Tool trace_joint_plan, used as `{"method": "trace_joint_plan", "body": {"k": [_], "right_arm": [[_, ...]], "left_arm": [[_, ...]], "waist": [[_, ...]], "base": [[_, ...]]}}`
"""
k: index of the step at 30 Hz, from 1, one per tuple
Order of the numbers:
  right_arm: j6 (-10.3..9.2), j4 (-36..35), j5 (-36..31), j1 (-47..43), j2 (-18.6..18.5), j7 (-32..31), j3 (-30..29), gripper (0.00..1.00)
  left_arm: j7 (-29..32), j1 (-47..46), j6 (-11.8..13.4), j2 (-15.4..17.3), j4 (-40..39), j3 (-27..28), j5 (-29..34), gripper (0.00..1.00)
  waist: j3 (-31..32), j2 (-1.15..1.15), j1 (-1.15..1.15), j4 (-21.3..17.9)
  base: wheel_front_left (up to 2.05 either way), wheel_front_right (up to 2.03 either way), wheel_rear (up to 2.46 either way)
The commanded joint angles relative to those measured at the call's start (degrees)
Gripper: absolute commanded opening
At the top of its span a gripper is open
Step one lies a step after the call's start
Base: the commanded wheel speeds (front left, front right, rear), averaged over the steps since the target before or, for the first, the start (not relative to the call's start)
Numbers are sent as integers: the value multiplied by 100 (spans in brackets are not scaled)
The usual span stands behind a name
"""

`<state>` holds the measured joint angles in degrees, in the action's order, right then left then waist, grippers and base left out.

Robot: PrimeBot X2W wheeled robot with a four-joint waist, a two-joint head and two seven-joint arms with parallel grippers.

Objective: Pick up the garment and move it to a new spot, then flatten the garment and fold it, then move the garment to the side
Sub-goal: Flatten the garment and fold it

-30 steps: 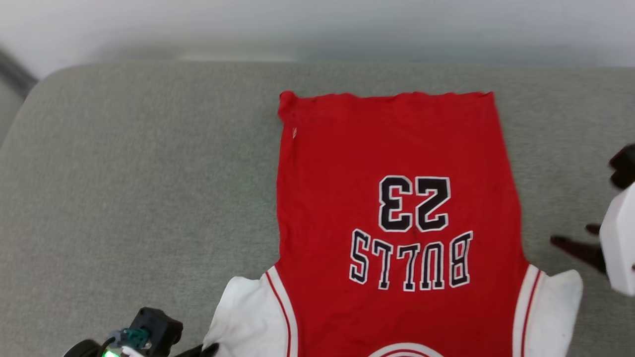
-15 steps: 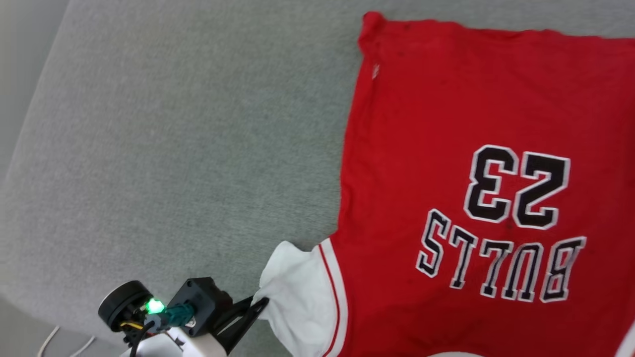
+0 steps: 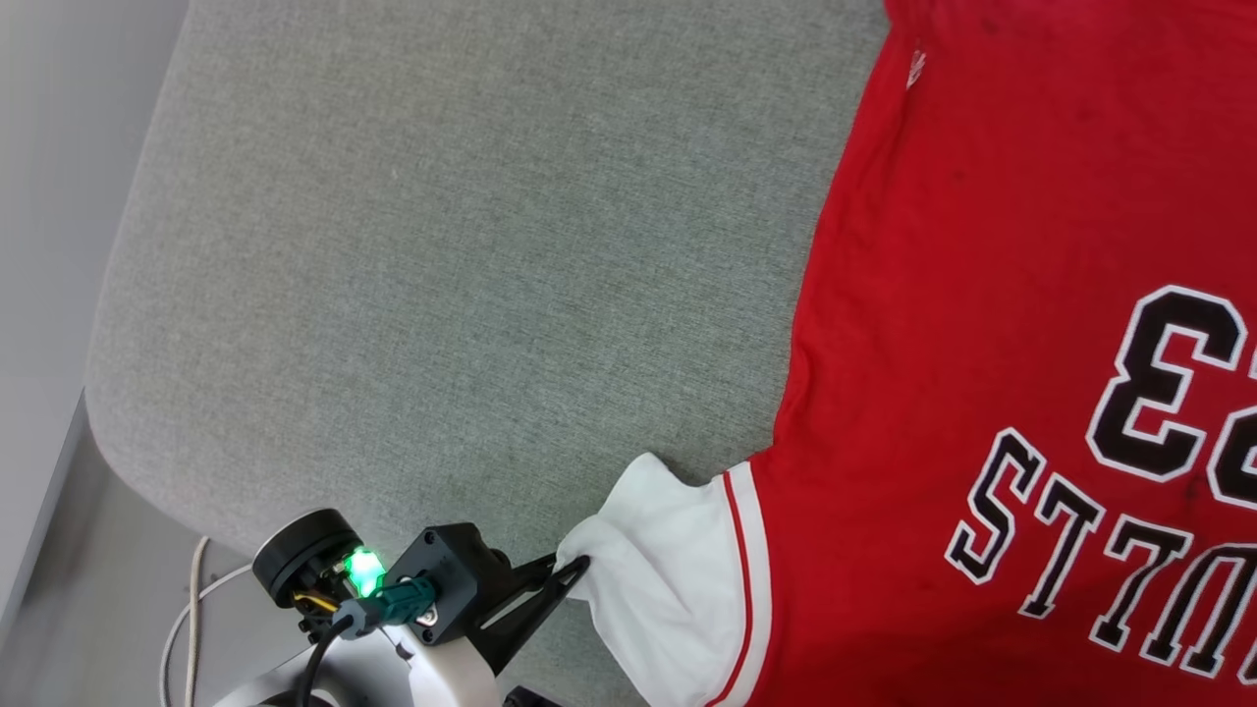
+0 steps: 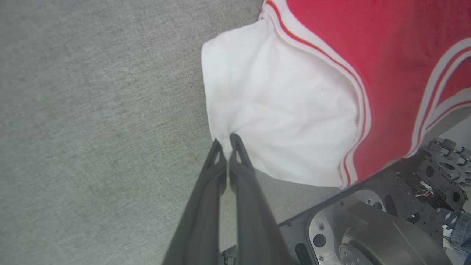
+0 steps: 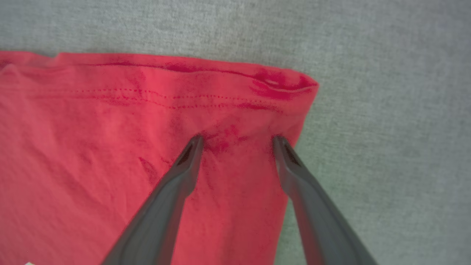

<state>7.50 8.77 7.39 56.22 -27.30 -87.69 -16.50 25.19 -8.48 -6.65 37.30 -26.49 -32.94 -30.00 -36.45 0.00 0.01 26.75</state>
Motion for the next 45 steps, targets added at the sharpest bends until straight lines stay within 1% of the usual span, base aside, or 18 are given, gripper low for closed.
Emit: {"method": "trace_joint_plan", "body": {"k": [1,5,8,9,10,17,24,28,34,38,39,45], "right_arm": [[-2,93,-34,-28,7,-1,-21,100],[-2,187,-63,-258,144,-37,-39,100],[-2,220,-7,-450,81,-69,100,100],[-2,221,8,-510,59,-86,135,36],[-2,219,40,-562,51,-112,161,0],[-2,223,97,-685,-30,-113,113,0],[-2,188,223,-1162,79,20,105,0],[-2,107,374,-1637,72,152,297,0],[-2,-20,762,-2313,99,331,600,0],[-2,-204,1097,-2828,145,448,771,0],[-2,-204,1097,-2828,145,448,771,0],[-2,-718,1574,-3724,176,549,889,0]], "left_arm": [[-44,-66,-27,-28,21,-12,7,0],[-137,-127,-32,-45,139,-60,-25,0],[-197,-139,-38,-53,206,-82,-38,0],[-224,-149,-40,-49,222,-88,-23,0],[-252,-165,-42,-53,233,-85,-2,0],[-340,-180,-6,-39,356,-63,-1,0],[-323,-6,130,66,436,39,-73,0],[-369,98,299,136,506,129,18,0],[-332,385,483,242,553,185,-86,0],[-308,598,636,274,585,233,-155,0],[-308,598,636,274,585,233,-155,0],[-291,926,891,286,567,286,-252,0]], "waist": [[-87,0,-1,93],[-121,0,-1,136],[-129,0,-1,152],[-123,0,-1,151],[-111,0,-1,144],[129,0,-1,-11],[647,0,-1,-449],[1009,0,-1,-753],[1599,0,-1,-1234],[1992,0,-1,-1515],[1992,0,-1,-1515],[2478,0,-1,-1887]], "base": [[0,0,0],[0,0,0],[0,0,0],[0,0,0],[0,0,0],[0,0,0],[0,0,0],[0,0,0],[0,0,0],[0,0,0],[0,0,0],[0,0,0]]}}
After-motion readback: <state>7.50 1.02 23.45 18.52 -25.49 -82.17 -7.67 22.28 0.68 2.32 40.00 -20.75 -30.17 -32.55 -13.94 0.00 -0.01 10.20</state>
